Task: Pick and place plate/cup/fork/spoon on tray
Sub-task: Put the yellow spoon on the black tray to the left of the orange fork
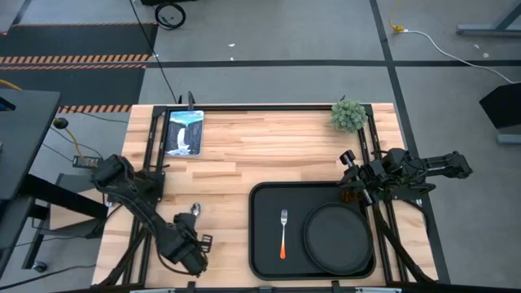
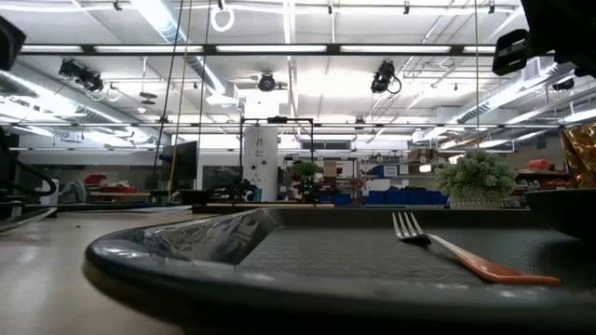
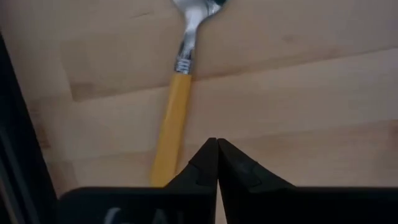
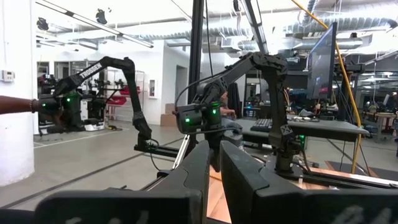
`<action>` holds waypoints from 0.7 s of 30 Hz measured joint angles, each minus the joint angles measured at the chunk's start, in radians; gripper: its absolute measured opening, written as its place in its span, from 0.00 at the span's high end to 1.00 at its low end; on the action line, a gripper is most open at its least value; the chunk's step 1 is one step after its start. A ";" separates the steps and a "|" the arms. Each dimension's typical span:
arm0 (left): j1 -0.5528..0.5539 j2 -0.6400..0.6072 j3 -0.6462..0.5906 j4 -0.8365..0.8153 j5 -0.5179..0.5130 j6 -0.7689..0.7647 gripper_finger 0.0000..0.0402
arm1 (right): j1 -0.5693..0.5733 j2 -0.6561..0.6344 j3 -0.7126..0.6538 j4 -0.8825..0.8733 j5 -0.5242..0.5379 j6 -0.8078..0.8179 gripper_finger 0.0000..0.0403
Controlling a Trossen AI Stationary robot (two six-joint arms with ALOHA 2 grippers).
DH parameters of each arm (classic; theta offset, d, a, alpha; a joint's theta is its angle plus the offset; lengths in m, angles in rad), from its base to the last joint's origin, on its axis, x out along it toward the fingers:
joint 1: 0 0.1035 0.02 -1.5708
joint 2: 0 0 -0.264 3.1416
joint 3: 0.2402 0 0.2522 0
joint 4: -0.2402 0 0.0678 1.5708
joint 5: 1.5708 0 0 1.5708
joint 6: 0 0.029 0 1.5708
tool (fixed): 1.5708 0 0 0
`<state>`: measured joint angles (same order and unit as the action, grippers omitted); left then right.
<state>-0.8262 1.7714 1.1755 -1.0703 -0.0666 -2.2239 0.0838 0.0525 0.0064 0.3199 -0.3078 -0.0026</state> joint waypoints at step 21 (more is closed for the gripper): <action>0.021 -0.003 -0.028 -0.129 -0.062 0.032 0.66 | 0.000 0.000 0.000 0.000 0.000 0.000 0.89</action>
<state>-0.8055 1.7684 1.1480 -1.1995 -0.1283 -2.1921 0.0837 0.0525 0.0063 0.3199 -0.3080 -0.0025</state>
